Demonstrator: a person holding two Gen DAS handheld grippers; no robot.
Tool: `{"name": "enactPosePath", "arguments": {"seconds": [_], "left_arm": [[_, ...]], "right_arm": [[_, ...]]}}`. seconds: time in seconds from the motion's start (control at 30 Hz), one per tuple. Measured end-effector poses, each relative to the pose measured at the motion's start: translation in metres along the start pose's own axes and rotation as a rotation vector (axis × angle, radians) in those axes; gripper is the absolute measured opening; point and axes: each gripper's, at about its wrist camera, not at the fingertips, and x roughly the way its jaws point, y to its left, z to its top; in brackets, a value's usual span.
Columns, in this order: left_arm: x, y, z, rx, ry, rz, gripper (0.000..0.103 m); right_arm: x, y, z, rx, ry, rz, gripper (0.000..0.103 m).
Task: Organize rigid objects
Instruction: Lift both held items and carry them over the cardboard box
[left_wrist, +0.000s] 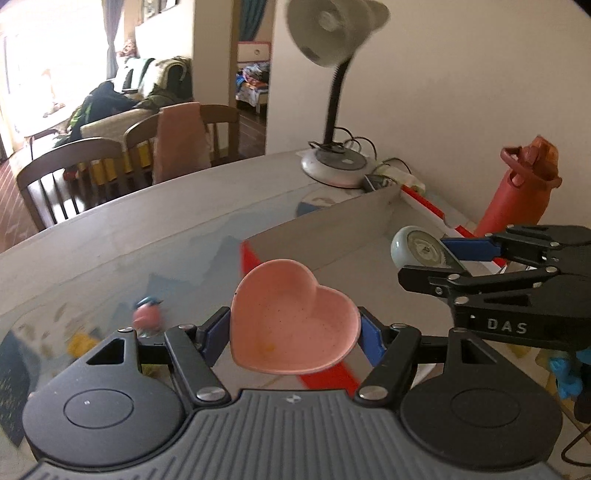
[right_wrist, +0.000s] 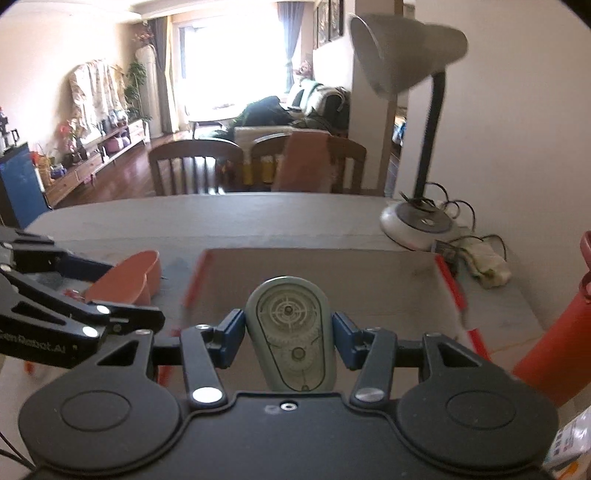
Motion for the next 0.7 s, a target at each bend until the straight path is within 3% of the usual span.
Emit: {"name": "enactPosePath", "arguments": {"seconds": [0.37,0.7], "left_arm": [[0.084,-0.059,0.041,0.122,0.092,0.039,0.071],[0.150,-0.072,0.048,0.134,0.226,0.057,0.071]], "right_arm": [[0.033,-0.047,-0.020,-0.041,0.111,-0.038,0.051],[0.059,-0.056,-0.032,-0.136,0.231,-0.008,0.051]]}}
